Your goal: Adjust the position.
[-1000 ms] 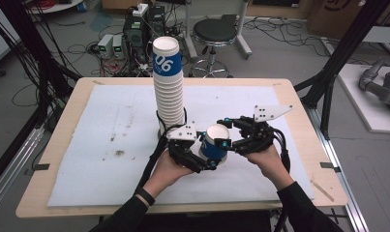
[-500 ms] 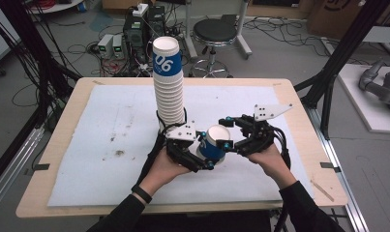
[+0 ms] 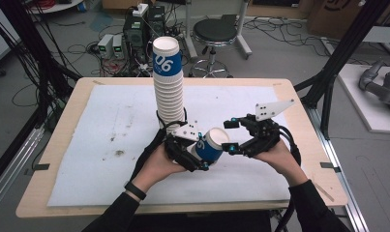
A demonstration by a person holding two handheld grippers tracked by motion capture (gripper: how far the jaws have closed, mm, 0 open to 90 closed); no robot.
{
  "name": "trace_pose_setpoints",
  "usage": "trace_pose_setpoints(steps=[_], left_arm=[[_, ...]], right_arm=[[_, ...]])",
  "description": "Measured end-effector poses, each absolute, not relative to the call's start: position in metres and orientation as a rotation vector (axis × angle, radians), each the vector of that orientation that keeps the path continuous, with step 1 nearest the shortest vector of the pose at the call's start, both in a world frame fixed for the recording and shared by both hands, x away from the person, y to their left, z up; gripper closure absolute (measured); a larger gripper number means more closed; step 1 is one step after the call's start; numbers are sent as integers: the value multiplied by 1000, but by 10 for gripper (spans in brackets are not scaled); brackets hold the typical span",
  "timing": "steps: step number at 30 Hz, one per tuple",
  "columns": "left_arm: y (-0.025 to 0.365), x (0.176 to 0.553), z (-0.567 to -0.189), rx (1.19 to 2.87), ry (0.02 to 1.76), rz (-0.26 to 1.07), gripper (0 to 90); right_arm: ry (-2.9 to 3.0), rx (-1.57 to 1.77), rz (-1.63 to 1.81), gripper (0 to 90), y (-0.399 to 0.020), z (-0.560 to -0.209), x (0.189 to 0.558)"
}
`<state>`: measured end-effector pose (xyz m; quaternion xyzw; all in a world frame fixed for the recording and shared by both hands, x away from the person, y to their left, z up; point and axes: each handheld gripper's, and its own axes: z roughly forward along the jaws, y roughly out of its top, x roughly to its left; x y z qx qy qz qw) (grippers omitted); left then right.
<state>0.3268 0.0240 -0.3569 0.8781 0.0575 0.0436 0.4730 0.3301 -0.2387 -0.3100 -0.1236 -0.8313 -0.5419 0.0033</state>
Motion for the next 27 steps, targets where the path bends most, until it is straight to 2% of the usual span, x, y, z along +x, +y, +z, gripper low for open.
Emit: trace_pose_setpoints(steps=[9, 10, 12, 16, 21, 23, 25, 27], left_arm=[[17, 323, -360, 2213, 117, 131, 232], [17, 323, -360, 2213, 117, 131, 232], [18, 322, -358, 2202, 113, 139, 231], [19, 322, -358, 2189, 113, 145, 192], [21, 322, -357, 2107, 149, 151, 152], [24, 320, -355, 2064, 145, 163, 106], [31, 318, -354, 1954, 165, 162, 80], [34, 318, -355, 1920, 174, 161, 72]], right_arm=[[-2716, -370, -1512, 191, -222, -320, 329], [-2721, -368, -1500, 204, -221, -321, 329], [-2725, -337, -1487, 291, -220, -323, 330], [-2700, -324, -1505, 293, -223, -323, 332], [-2673, -326, -1540, 295, -227, -324, 333], [-2638, -329, -1579, 296, -230, -324, 335], [-2588, -350, -1647, 296, -236, -322, 336], [-2552, -352, -1691, 296, -240, -320, 336]])
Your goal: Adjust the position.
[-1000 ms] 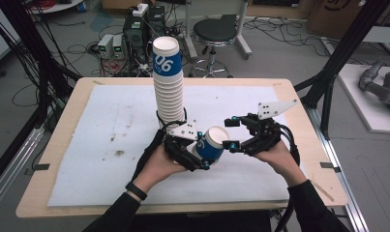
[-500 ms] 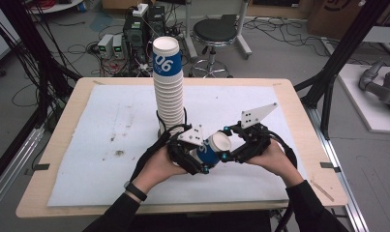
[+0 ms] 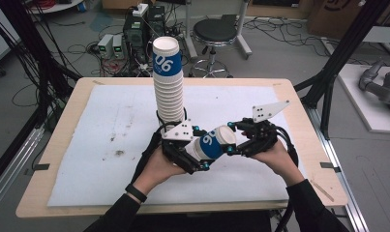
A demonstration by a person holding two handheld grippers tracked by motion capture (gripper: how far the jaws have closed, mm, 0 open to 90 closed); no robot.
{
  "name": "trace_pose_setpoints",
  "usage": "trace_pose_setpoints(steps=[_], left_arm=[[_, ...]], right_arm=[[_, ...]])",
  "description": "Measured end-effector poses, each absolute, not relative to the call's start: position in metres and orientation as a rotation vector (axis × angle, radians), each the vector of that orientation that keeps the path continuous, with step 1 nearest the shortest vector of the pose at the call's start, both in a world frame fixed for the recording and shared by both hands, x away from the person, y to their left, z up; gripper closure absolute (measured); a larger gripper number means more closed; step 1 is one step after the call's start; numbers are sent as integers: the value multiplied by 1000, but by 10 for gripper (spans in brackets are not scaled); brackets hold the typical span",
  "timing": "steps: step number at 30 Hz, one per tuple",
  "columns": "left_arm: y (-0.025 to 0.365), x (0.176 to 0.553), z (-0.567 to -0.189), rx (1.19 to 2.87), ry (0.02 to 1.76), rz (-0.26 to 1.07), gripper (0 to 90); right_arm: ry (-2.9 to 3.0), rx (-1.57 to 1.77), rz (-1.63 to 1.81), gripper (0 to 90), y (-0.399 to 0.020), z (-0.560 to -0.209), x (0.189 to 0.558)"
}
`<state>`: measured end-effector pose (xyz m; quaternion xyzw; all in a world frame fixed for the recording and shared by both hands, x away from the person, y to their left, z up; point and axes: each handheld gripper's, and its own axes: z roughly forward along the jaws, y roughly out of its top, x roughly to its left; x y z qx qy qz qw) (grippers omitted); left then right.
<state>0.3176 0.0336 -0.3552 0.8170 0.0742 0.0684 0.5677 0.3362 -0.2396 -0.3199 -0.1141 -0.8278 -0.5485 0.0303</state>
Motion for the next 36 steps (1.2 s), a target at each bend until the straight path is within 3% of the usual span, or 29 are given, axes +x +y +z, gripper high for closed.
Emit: trace_pose_setpoints(steps=[6, 16, 18, 30, 36], left_arm=[[41, 321, -361, 1782, 230, 97, 72], [43, 326, -368, 1713, 239, 17, 91], [44, 327, -369, 1714, 224, 12, 151], [48, 327, -361, 1797, 179, 67, 193], [47, 325, -355, 1890, 167, 109, 194]], right_arm=[[-2481, -358, -1772, 296, -245, -317, 336], [-2395, -354, -1841, 296, -246, -318, 337], [-2402, -360, -1833, 297, -246, -319, 336], [-2444, -343, -1801, 297, -246, -321, 337], [-2521, -373, -1763, 188, -248, -318, 336]])
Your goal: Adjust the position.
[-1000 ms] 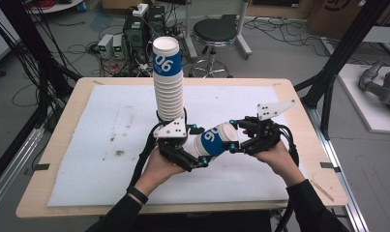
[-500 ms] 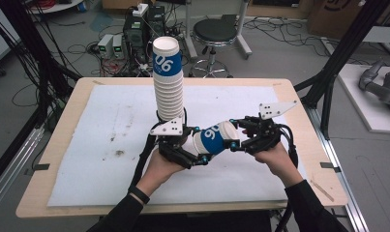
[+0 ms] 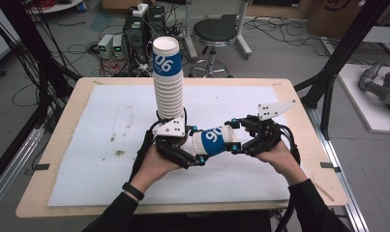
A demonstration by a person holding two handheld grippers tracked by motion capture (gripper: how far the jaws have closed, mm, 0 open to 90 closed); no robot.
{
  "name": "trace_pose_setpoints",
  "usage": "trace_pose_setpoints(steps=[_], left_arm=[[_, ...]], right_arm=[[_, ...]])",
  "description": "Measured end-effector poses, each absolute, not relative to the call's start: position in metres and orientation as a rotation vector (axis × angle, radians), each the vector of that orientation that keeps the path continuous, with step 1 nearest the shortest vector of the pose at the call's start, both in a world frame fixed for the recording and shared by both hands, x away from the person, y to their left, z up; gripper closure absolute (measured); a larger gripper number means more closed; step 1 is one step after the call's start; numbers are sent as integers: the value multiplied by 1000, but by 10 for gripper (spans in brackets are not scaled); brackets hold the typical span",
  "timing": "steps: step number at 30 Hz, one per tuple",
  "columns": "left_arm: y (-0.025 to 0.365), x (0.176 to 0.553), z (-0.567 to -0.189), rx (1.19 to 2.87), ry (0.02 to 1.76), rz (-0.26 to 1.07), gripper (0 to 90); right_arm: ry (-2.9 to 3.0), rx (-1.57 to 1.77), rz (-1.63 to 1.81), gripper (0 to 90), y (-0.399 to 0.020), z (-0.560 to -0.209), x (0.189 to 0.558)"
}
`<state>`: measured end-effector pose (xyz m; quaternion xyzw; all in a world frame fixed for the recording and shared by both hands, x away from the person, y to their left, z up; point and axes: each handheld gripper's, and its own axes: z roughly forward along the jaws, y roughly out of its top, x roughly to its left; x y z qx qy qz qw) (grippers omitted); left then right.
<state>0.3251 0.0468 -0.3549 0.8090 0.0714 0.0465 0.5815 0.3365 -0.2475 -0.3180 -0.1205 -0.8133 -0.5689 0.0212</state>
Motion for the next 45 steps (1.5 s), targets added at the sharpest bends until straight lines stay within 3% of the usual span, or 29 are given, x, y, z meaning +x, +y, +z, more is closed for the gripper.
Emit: trace_pose_setpoints(steps=[6, 18, 21, 34, 45], left_arm=[[43, 324, -351, 2014, 143, 159, 200], [36, 322, -348, 2165, 111, 201, 205], [37, 321, -348, 2155, 107, 198, 204], [46, 321, -346, 1921, 170, 122, 92], [51, 327, -352, 1754, 202, -15, 118]], right_arm=[[-2585, -377, -1756, 184, -250, -312, 333], [-2890, -287, -1369, 213, -227, -320, 327], [-2864, -268, -1371, 277, -227, -324, 329], [-2632, -257, -1594, 299, -243, -326, 337], [-2496, -240, -1729, 300, -251, -327, 340]])
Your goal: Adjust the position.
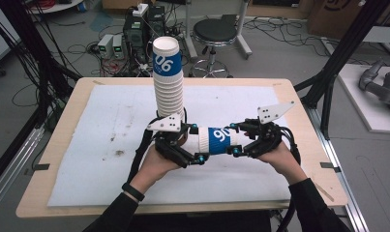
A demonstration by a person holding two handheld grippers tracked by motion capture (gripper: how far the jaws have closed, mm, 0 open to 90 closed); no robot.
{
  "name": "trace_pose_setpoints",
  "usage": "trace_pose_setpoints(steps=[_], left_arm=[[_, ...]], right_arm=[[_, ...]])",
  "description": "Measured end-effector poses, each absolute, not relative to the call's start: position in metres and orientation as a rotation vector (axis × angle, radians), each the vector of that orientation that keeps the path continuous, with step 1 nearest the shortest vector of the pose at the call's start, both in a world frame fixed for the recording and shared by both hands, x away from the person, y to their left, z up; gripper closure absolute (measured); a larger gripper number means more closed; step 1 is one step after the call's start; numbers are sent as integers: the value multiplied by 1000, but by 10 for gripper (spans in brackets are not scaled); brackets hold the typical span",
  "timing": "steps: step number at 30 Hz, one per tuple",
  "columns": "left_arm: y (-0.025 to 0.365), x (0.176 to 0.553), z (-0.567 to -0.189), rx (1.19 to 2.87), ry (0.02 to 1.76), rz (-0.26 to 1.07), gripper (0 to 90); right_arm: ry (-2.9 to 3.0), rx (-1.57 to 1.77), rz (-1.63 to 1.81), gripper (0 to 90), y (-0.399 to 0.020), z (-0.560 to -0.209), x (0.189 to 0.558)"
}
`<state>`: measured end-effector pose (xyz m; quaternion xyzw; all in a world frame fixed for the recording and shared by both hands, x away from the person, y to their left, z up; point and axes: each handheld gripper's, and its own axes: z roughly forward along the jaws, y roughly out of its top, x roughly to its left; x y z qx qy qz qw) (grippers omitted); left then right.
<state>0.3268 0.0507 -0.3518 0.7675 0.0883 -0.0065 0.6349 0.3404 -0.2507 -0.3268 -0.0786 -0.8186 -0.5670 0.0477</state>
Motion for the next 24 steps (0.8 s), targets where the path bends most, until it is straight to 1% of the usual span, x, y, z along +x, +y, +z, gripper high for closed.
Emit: trace_pose_setpoints(steps=[1, 2, 3, 7, 14, 15, 16, 17, 18, 24], left_arm=[[52, 327, -352, 1748, 203, -16, 118], [52, 327, -351, 1746, 203, -16, 154], [53, 328, -351, 1743, 200, -16, 163], [56, 328, -350, 1751, 185, -6, 184], [56, 327, -349, 1789, 167, 8, 194], [55, 327, -348, 1803, 161, 17, 196], [54, 326, -346, 1817, 161, 28, 198], [54, 325, -345, 1840, 155, 37, 198], [53, 325, -345, 1857, 150, 46, 200], [50, 324, -343, 1948, 148, 73, 205]], right_arm=[[-2496, -240, -1729, 300, -251, -327, 340], [-2493, -237, -1732, 300, -250, -327, 340], [-2489, -238, -1732, 301, -250, -327, 340], [-2499, -233, -1715, 304, -248, -329, 340], [-2524, -243, -1672, 299, -246, -330, 339], [-2541, -239, -1659, 295, -246, -329, 338], [-2591, -233, -1630, 271, -245, -327, 337], [-2591, -233, -1630, 271, -245, -327, 337], [-2639, -254, -1599, 220, -243, -324, 334], [-2791, -221, -1488, 215, -242, -315, 329]])
